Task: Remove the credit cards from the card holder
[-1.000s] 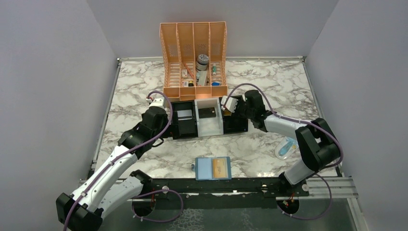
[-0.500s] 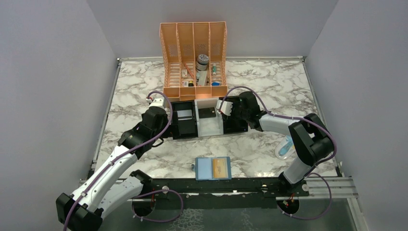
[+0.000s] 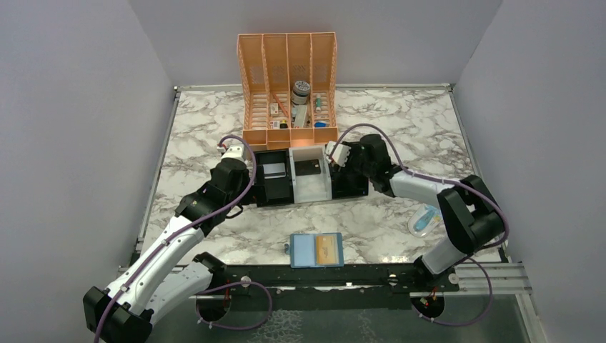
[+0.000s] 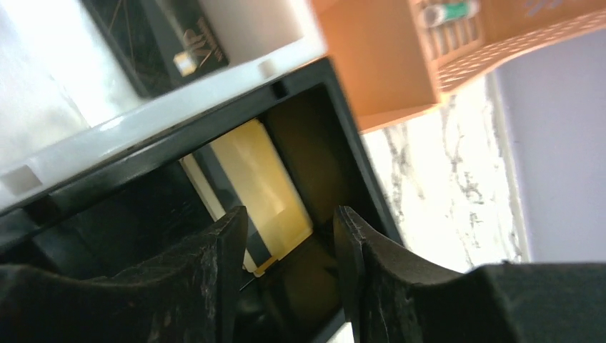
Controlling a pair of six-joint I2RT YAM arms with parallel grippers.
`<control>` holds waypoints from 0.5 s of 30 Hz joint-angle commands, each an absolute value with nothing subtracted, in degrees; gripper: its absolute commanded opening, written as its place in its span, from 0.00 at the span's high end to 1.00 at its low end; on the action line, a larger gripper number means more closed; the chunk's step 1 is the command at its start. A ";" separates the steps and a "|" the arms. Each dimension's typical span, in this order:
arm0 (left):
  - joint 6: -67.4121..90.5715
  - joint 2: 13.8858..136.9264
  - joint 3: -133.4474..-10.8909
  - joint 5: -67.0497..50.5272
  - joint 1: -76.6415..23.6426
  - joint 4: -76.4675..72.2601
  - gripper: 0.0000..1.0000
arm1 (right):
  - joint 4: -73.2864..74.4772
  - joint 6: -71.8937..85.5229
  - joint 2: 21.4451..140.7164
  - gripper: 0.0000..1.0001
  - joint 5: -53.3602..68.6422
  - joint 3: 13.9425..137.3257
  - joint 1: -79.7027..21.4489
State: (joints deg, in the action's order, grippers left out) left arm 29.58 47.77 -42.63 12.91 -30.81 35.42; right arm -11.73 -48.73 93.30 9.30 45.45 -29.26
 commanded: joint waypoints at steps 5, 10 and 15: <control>28.87 46.61 -41.75 11.75 -30.59 35.18 0.01 | -23.98 -25.59 79.84 0.47 11.97 40.44 -29.53; 28.50 46.37 -41.51 10.73 -30.59 34.71 0.01 | -21.61 -3.24 73.73 0.49 9.47 37.90 -29.53; 28.08 45.07 -41.14 8.34 -30.65 34.01 0.01 | -9.21 15.76 71.27 0.29 7.43 38.97 -29.42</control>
State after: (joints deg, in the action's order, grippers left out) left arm 29.17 46.96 -41.89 11.31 -30.81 35.20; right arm -18.02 -3.66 72.53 8.29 38.52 -29.26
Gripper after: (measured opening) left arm 0.991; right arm 0.624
